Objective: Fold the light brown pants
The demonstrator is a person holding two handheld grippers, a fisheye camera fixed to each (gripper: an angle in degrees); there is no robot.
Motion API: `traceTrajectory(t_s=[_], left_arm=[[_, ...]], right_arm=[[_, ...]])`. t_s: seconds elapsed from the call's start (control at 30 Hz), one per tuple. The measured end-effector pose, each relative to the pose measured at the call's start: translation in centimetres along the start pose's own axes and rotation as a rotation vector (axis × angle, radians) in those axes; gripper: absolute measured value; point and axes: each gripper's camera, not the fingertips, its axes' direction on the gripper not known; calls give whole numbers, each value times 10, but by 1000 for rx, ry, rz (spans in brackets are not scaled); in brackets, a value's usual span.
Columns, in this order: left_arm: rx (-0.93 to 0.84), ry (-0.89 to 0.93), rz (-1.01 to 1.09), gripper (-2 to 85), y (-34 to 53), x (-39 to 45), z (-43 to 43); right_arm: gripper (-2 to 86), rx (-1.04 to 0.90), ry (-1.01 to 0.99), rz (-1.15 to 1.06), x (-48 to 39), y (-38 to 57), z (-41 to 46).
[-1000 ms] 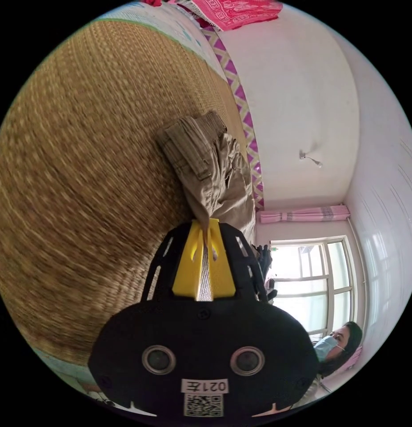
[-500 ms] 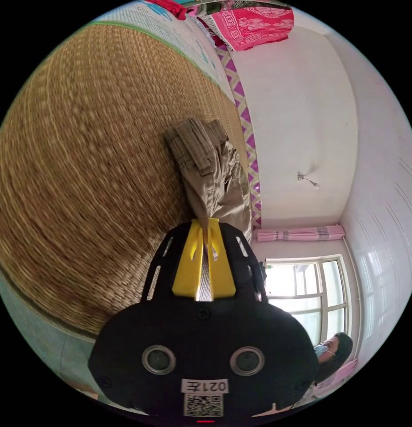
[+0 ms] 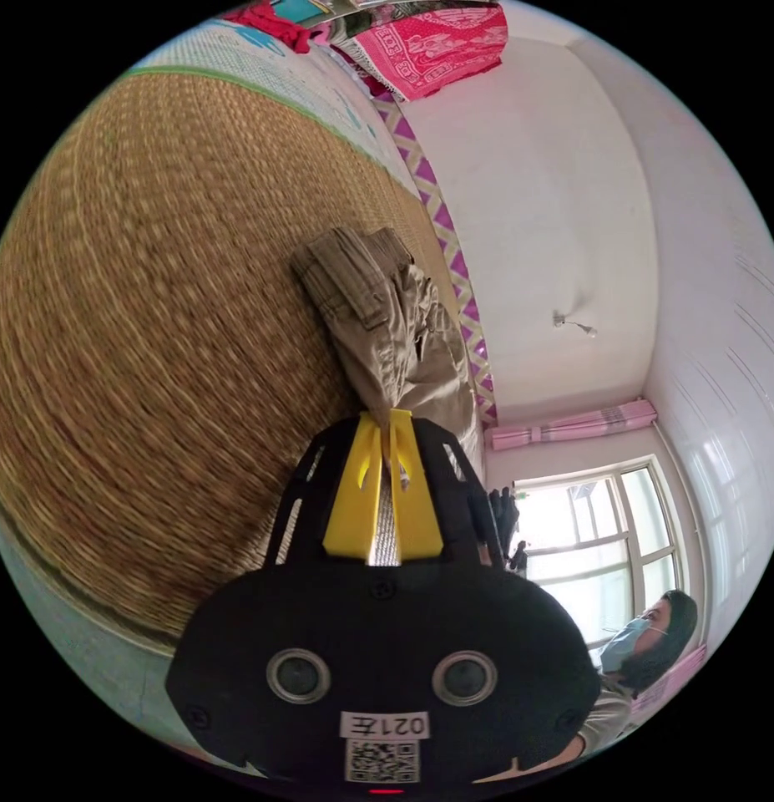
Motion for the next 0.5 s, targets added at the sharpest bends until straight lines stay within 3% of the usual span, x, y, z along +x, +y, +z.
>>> traceTrajectory(t_s=[0.07, 0.17, 0.23, 0.33, 0.37, 0.43, 0.5], left_arm=[[-1, 5, 3, -9, 2, -1, 4], [2, 16, 1, -9, 4, -3, 8], [4, 4, 7, -9, 5, -2, 11], [4, 11, 7, -9, 5, -4, 15], [2, 13, 8, -9, 5, -5, 16], [-2, 13, 10, -9, 4, -6, 18], [-1, 15, 10, -9, 3, -8, 20]], right_arm=[[-6, 151, 58, 14, -3, 7, -30], [-8, 360, -99, -151, -28, 4, -62], [-8, 306, -46, -232, -51, -14, -45], [-8, 76, 199, -302, -69, -44, 20], [-9, 89, 248, -340, -66, -42, 29], [-8, 57, 249, -293, -50, -46, 35], [-4, 60, 328, -112, -21, -38, 23]])
